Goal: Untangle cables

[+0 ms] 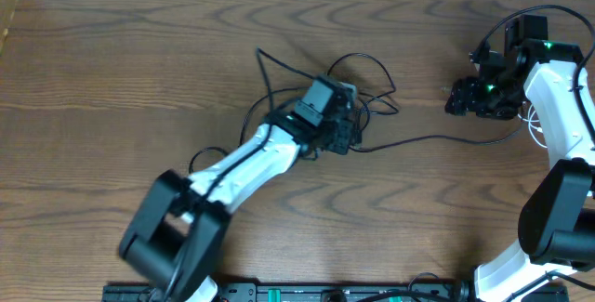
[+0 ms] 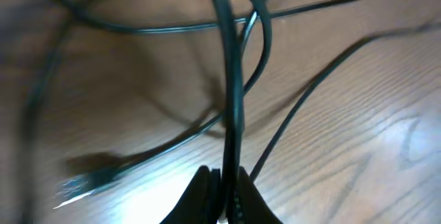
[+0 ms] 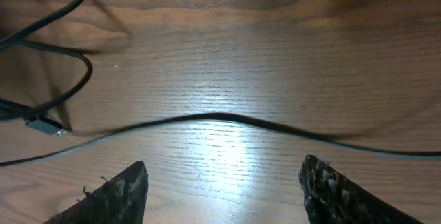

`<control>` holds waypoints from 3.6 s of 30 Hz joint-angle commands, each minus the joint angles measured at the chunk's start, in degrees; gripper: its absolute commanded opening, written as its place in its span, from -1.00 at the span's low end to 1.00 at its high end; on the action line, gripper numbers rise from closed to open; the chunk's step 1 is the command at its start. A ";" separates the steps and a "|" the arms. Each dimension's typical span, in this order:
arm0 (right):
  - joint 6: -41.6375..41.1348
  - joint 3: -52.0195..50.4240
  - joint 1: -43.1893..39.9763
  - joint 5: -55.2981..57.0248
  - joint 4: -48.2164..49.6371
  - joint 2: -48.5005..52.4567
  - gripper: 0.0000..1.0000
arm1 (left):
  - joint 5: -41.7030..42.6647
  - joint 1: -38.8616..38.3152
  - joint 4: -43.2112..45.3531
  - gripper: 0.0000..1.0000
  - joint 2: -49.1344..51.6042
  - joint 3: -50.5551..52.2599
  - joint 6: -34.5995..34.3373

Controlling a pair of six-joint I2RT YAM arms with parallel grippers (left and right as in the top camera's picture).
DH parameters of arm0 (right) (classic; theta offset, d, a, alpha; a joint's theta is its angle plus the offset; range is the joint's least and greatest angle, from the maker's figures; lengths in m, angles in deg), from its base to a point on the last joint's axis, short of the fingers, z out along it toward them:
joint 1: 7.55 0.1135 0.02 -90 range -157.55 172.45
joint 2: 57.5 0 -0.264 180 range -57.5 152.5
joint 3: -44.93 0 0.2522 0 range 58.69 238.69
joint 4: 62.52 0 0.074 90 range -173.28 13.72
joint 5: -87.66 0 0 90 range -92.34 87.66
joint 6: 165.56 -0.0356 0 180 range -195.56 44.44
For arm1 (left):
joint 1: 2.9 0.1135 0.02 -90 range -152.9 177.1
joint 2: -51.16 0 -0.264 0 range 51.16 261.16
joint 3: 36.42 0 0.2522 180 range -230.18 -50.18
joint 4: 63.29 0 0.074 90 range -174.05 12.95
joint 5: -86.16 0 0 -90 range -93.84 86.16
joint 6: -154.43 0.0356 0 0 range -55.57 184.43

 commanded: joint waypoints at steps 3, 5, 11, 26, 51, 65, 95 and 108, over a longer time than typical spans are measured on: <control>2.84 0.07 0.26 -8.35 0.15 -1.22 0.36 | -1.03 6.75 -8.11 -0.85 -17.03 -3.30 0.94; 3.34 0.07 0.61 -10.23 0.48 -1.22 0.36 | -1.03 10.73 -10.58 -0.85 -22.23 -3.32 1.40; 4.17 0.07 2.08 -8.31 1.57 -1.22 0.36 | 2.95 25.53 -14.19 -0.85 -31.80 -3.30 0.17; 15.28 0.07 12.26 -13.00 2.78 -1.18 0.52 | 7.80 32.24 -19.43 -0.85 -19.93 -3.15 0.15; 14.93 -5.18 24.50 -5.88 20.06 -0.96 0.26 | 7.80 32.15 -23.43 -0.85 -11.67 -3.15 1.22; 8.50 -7.89 24.28 1.22 23.37 -1.66 -0.98 | 7.76 32.15 -23.54 -0.85 -11.67 -3.15 1.66; -3.19 8.90 -9.09 25.20 12.81 -20.74 -0.96 | -6.71 34.01 -25.40 -0.85 -12.74 -3.15 1.60; -6.25 8.90 -20.09 25.22 9.53 -13.44 -0.98 | -5.25 34.01 -26.64 -0.85 -12.74 -3.15 1.62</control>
